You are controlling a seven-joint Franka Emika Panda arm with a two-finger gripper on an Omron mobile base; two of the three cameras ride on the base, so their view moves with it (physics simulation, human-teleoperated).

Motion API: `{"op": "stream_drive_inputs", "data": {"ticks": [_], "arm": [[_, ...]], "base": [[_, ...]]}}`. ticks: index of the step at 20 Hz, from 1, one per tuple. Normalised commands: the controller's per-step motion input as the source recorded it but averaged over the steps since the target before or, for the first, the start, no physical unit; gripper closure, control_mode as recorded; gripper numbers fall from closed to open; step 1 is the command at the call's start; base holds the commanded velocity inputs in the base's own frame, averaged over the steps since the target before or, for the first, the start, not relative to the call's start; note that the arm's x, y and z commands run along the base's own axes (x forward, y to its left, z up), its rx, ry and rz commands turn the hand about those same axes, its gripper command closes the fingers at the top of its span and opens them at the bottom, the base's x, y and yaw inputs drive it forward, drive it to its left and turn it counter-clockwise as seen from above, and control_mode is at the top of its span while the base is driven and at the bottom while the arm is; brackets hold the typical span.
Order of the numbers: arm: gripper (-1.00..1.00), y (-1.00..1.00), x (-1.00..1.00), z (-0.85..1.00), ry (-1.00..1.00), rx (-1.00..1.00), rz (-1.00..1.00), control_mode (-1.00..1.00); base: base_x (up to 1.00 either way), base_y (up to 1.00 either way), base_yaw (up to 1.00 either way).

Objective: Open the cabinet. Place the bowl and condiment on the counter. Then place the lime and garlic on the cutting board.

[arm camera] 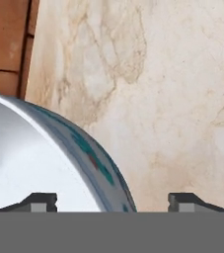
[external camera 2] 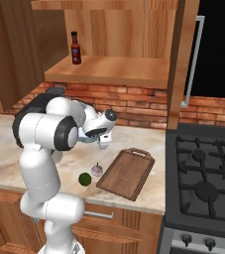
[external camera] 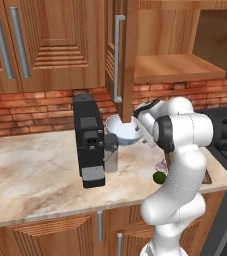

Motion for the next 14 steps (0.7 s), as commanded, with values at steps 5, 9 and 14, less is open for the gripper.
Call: {"op": "stream_drive_inputs", "data": {"ticks": [5,9,14], "arm": [[-1.00,-0.01,-0.17,0.20,-0.06,0.00,0.03,-1.00],[-1.00,-0.02,-0.20,0.41,-0.07,0.00,0.04,-1.00],[-1.00,-0.09,-0.32,0.46,-0.08,0.00,0.05,-1.00]], "base": [[0.00,0.00,0.00],[0.00,0.00,0.00],[0.00,0.00,0.00]]}}
